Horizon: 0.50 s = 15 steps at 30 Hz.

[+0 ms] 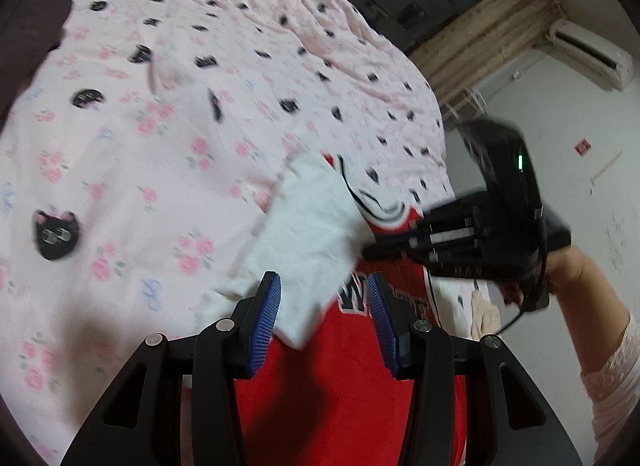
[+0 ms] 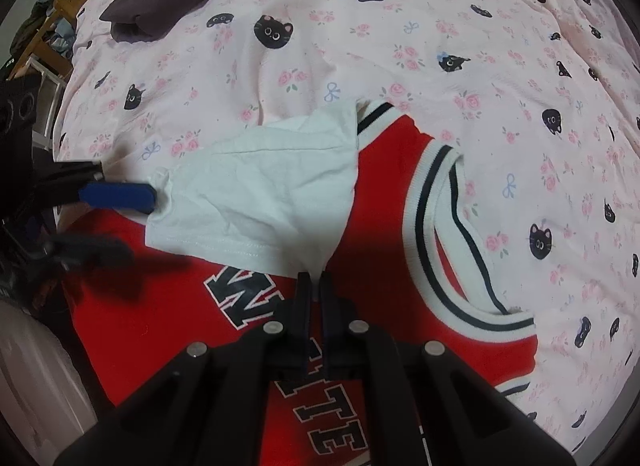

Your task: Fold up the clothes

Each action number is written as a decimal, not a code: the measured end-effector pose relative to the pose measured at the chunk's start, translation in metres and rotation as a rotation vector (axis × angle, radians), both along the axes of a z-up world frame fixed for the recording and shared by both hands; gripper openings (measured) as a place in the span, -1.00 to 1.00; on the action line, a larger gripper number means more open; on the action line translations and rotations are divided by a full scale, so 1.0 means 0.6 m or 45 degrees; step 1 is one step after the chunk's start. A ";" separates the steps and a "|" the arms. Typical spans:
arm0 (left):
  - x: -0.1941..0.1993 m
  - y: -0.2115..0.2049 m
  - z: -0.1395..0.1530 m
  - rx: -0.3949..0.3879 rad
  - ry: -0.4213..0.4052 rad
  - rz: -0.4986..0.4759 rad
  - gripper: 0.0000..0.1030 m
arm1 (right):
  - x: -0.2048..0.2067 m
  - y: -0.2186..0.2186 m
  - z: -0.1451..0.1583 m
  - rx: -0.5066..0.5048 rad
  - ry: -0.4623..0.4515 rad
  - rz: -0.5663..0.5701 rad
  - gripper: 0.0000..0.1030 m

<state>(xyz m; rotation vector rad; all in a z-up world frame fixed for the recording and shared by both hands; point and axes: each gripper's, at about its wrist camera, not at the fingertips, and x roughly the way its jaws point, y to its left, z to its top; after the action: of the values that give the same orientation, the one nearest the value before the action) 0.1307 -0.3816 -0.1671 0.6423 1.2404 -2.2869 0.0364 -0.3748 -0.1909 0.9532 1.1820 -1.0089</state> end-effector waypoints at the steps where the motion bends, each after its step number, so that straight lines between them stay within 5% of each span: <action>1: 0.007 -0.006 0.002 0.000 0.005 0.026 -0.21 | -0.002 0.003 -0.003 0.004 0.002 -0.005 -0.91; 7: 0.043 -0.037 -0.004 0.035 0.009 0.135 -0.21 | -0.004 0.007 -0.027 0.036 0.025 -0.029 -0.91; 15: 0.011 -0.030 -0.020 0.036 -0.013 0.064 -0.21 | -0.008 0.012 -0.033 0.060 0.062 -0.026 -0.91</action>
<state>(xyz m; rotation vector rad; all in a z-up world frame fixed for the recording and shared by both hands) 0.1371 -0.3998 -0.1790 0.6254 1.2718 -2.2264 0.0316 -0.3676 -0.2107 0.9840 1.2431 -1.0293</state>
